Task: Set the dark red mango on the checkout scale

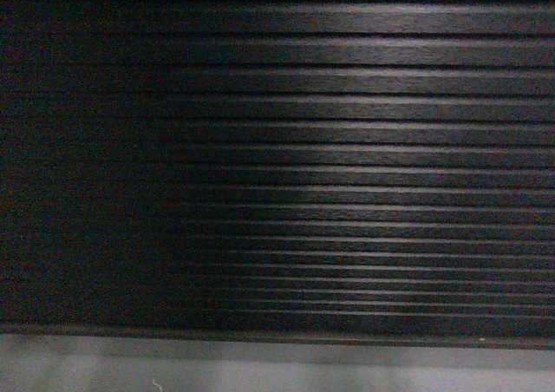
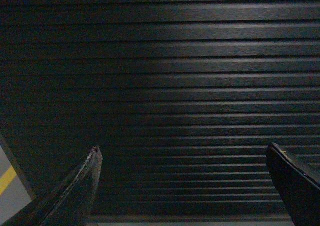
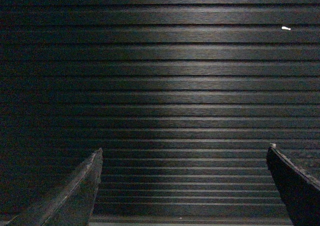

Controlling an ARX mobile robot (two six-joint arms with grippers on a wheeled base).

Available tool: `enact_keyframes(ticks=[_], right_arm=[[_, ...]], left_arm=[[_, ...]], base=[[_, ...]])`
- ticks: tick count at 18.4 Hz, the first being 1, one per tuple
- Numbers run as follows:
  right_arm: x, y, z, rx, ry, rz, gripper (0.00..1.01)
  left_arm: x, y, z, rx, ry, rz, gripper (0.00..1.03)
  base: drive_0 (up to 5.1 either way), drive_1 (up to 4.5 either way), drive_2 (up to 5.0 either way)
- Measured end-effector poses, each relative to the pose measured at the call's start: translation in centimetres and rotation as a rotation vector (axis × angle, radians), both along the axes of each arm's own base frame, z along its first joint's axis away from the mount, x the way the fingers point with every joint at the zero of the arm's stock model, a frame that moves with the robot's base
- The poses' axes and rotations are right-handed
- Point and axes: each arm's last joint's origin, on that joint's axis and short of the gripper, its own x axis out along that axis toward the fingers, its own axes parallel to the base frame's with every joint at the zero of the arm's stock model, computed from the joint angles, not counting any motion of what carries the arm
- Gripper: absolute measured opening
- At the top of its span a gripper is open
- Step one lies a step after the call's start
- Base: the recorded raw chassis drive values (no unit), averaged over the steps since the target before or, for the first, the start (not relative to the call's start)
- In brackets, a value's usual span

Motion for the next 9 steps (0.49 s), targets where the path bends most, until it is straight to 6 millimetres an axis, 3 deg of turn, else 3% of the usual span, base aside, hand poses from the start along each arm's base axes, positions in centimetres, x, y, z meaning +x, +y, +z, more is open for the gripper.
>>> enact_keyframes(ticks=[9], right_arm=[[0.0,0.0,0.0,0.0,0.0,0.0,0.98]], left_arm=[[0.0,0.0,0.0,0.0,0.0,0.0,0.98]], base=[[0.0,0.0,0.0]])
